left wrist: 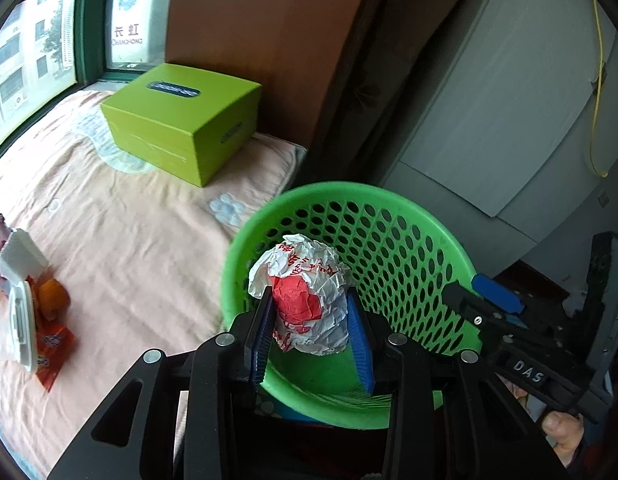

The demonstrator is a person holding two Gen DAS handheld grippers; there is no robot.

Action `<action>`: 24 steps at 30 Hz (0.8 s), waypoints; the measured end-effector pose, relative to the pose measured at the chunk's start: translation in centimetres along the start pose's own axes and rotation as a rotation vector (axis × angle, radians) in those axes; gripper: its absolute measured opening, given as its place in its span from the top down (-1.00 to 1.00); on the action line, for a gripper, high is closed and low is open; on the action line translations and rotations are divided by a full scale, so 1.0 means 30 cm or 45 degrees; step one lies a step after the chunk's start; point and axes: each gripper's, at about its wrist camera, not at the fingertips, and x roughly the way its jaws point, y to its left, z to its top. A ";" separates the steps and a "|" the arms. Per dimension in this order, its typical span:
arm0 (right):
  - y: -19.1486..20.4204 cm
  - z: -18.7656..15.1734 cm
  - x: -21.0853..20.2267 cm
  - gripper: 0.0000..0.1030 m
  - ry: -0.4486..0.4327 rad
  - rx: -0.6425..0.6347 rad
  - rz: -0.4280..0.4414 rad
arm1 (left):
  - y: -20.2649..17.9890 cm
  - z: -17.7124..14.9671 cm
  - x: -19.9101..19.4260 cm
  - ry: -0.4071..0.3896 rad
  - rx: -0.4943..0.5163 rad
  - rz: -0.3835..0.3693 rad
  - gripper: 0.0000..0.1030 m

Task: Collect trash
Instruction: 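Carry the paper ball and tray over the green basket and release both, then move both tools back toward the remaining trash on the table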

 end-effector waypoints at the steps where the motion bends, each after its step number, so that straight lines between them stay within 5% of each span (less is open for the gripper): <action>1: -0.005 0.002 -0.003 -0.32 -0.004 0.004 0.000 | -0.007 0.000 0.009 0.009 0.005 -0.006 0.32; 8: -0.033 0.007 -0.023 -0.35 -0.021 0.027 0.002 | -0.053 0.001 0.052 0.042 0.030 -0.044 0.22; 11: -0.038 0.007 -0.028 -0.35 -0.023 0.032 0.001 | -0.065 -0.002 0.055 0.041 0.036 -0.057 -0.09; 14: -0.034 0.007 -0.027 -0.35 -0.020 0.031 0.007 | -0.064 -0.006 0.046 0.034 0.039 -0.064 -0.13; 24: 0.061 0.015 -0.025 -0.40 -0.014 -0.043 0.059 | 0.064 -0.022 -0.057 -0.016 -0.051 0.064 -0.23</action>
